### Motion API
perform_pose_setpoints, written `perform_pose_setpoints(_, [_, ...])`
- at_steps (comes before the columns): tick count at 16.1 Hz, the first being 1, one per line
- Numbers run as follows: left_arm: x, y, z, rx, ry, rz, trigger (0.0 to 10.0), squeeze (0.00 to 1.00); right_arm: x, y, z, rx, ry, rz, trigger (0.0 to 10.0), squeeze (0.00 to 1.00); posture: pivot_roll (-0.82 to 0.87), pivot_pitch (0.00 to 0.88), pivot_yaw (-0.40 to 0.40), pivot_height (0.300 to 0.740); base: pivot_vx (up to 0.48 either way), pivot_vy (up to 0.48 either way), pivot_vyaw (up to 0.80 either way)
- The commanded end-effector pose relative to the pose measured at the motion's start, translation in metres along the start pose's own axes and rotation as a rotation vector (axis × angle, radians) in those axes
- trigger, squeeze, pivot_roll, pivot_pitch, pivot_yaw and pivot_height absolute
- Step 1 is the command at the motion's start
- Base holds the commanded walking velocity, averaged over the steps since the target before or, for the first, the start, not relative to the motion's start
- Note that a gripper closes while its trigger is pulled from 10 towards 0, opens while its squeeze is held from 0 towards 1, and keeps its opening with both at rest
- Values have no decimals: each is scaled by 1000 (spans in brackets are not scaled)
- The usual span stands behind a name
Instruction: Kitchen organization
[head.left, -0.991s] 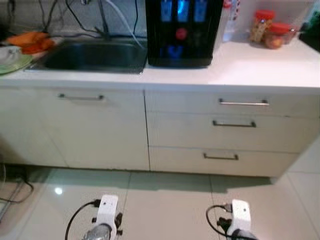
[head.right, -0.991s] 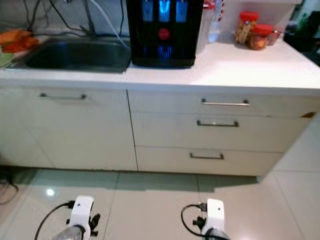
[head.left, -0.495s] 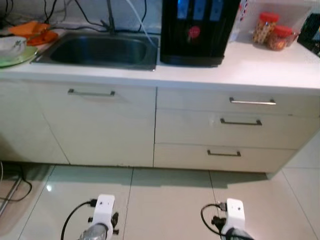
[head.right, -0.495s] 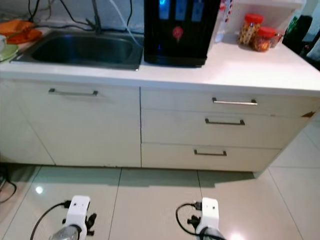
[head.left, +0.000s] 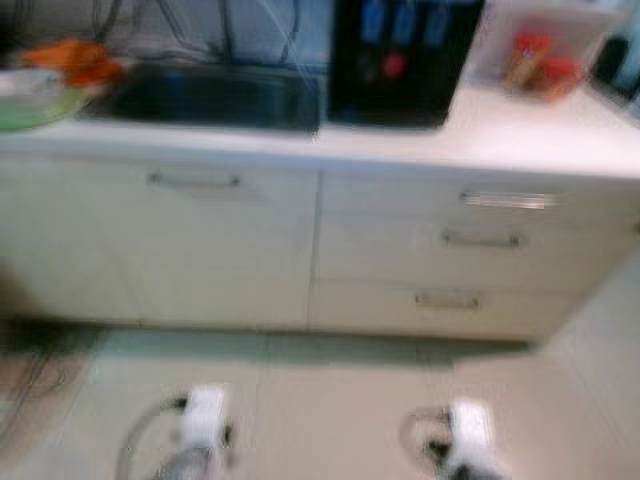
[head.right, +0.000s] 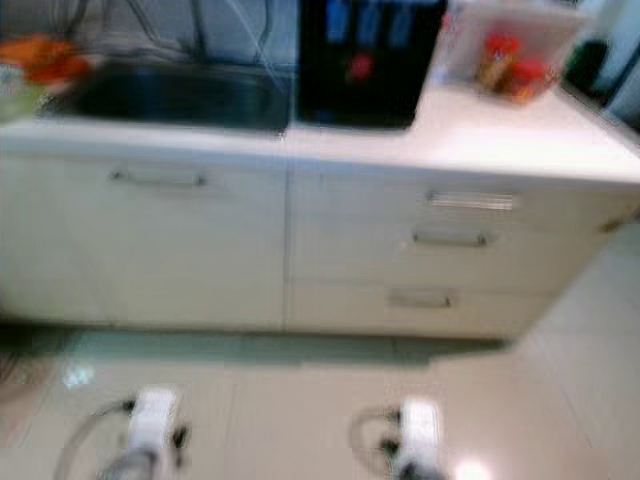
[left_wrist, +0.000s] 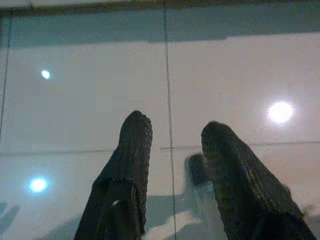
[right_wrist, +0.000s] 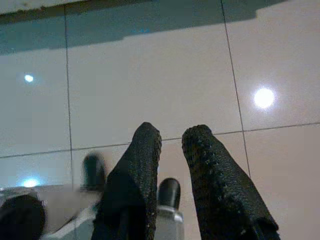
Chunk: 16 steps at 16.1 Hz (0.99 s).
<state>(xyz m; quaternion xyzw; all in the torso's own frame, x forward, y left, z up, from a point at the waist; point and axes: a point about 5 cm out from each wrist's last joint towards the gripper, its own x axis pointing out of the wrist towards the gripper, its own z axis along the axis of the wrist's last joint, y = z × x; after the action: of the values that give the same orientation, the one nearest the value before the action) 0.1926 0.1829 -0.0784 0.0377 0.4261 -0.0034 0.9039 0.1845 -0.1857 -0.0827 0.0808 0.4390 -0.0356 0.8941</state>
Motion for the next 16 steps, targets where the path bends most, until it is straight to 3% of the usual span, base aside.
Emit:
perform_pose_setpoints(1, [0,10,3,9,-8,32,10000,0,1,9,0,6,-2,22,10000,0,136,0,1,740,0,0,0])
perform_pose_setpoints(5, [0,10,3,3,-13,39,10000,0,1,10,0,7,-1,26,10000,0,136,0,0,740,0,0,0])
perform_pose_setpoints(16, [0,12,4,3,-2,58,10000,0,2,12,0,6,2,37,10000,0,139,0,1,740,393,0,0])
